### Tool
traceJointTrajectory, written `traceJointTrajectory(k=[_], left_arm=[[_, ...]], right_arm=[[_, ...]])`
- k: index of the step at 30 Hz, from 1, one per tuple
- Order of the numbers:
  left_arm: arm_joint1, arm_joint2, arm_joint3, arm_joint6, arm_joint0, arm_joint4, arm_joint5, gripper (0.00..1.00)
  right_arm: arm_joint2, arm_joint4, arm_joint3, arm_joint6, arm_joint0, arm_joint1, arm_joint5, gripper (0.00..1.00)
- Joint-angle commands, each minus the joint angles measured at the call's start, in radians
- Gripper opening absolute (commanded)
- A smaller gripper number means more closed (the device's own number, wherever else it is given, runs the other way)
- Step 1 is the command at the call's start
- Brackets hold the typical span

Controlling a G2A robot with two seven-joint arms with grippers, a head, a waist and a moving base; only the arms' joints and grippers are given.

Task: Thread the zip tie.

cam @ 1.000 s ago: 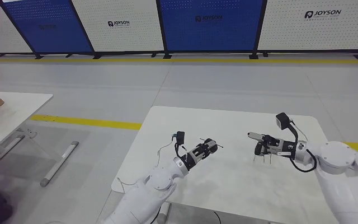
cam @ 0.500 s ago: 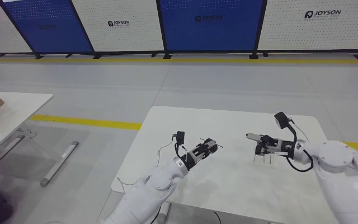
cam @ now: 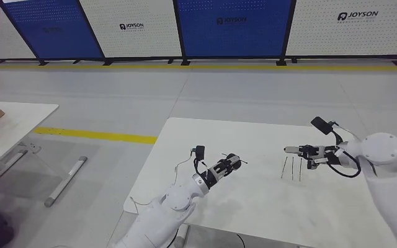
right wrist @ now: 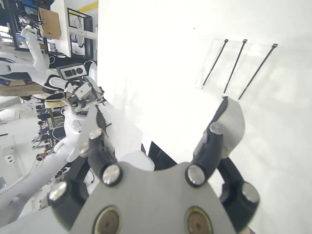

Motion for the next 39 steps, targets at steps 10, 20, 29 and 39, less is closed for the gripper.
traceJointTrajectory(k=[10, 20, 29, 39], left_arm=[[0.000, 0.000, 0.000, 0.000, 0.000, 0.000, 0.000, 0.00], [0.000, 0.000, 0.000, 0.000, 0.000, 0.000, 0.000, 0.00], [0.000, 0.000, 0.000, 0.000, 0.000, 0.000, 0.000, 0.00], [0.000, 0.000, 0.000, 0.000, 0.000, 0.000, 0.000, 0.00]], right_arm=[[0.000, 0.000, 0.000, 0.001, 0.000, 0.000, 0.000, 1.00], [-0.001, -0.037, -0.021, -0.181, -0.031, -0.003, 0.073, 1.00], [-0.078, -0.138, -0.009, -0.309, -0.027, -0.022, 0.164, 1.00], [-0.083, -0.141, -0.013, -0.318, -0.033, -0.022, 0.150, 1.00]])
